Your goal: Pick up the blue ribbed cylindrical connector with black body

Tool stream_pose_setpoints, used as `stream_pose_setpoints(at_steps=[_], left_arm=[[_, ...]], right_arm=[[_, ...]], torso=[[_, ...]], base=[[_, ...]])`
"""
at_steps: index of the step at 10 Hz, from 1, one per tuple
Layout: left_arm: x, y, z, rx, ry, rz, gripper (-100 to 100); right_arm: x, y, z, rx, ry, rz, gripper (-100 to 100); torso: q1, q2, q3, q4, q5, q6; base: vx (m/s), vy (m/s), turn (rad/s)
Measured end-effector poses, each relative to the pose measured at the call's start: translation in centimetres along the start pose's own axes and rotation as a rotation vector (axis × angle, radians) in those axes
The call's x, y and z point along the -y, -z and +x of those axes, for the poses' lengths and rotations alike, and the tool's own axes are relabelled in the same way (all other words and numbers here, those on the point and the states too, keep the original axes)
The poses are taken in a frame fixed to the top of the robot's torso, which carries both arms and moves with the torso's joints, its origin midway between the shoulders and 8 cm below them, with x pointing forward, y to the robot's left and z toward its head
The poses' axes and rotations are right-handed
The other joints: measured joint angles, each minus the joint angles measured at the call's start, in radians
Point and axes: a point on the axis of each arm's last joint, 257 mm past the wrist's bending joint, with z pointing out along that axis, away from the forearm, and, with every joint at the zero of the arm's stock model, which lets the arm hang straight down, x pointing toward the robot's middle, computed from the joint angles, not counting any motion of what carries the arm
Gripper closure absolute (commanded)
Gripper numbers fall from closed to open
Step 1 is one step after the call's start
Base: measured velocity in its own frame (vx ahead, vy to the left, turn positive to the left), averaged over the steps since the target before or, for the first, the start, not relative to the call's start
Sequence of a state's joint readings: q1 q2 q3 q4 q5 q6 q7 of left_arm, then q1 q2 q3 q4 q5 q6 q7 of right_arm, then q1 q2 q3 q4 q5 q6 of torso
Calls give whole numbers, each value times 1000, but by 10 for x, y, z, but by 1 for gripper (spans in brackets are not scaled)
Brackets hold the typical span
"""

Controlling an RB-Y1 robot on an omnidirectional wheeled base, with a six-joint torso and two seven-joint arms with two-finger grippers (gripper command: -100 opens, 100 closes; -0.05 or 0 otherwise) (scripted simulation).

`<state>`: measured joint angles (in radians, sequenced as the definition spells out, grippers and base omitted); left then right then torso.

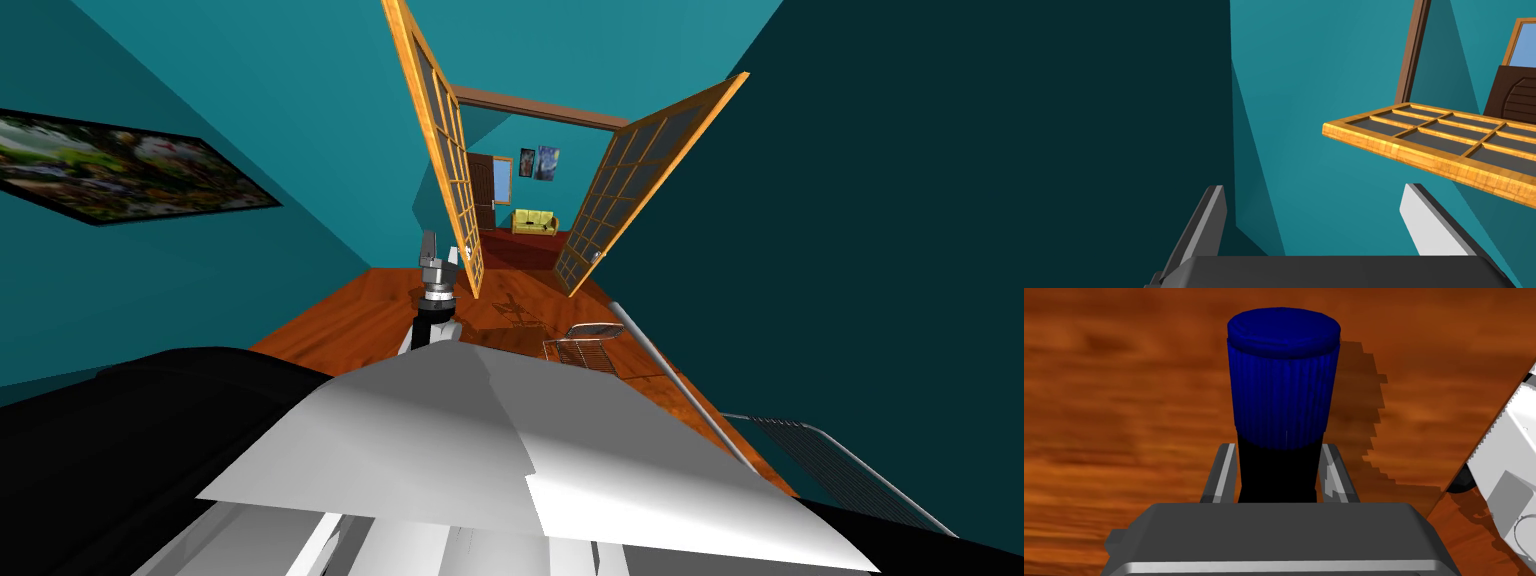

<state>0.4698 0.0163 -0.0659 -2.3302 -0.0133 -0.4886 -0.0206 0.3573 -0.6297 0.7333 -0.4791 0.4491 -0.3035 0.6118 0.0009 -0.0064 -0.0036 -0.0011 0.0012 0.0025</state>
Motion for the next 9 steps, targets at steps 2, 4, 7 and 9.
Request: stream_pose_setpoints(at_steps=[2, 4, 7, 9], left_arm=[[0, 0, 0, 0, 0, 0, 0], [0, 0, 0, 0, 0, 0, 0], [0, 0, 0, 0, 0, 0, 0], [0, 0, 0, 0, 0, 0, 0]], right_arm=[[3, 1, -2, -2, 13, -5, 100], [11, 3, -8, 2, 16, -3, 100], [18, 4, -12, 1, 30, -7, 100], [24, 5, -14, -1, 35, -6, 100]], torso=[[0, 0, 0, 0, 0, -1], [1, 0, 0, 0, 0, 0], [1, 0, 0, 0, 0, 0], [1, 0, 0, 0, 1, 0]], base=[[-6, 16, -30], [-4, 21, -24], [-5, 20, -41], [-2, 24, -59]])
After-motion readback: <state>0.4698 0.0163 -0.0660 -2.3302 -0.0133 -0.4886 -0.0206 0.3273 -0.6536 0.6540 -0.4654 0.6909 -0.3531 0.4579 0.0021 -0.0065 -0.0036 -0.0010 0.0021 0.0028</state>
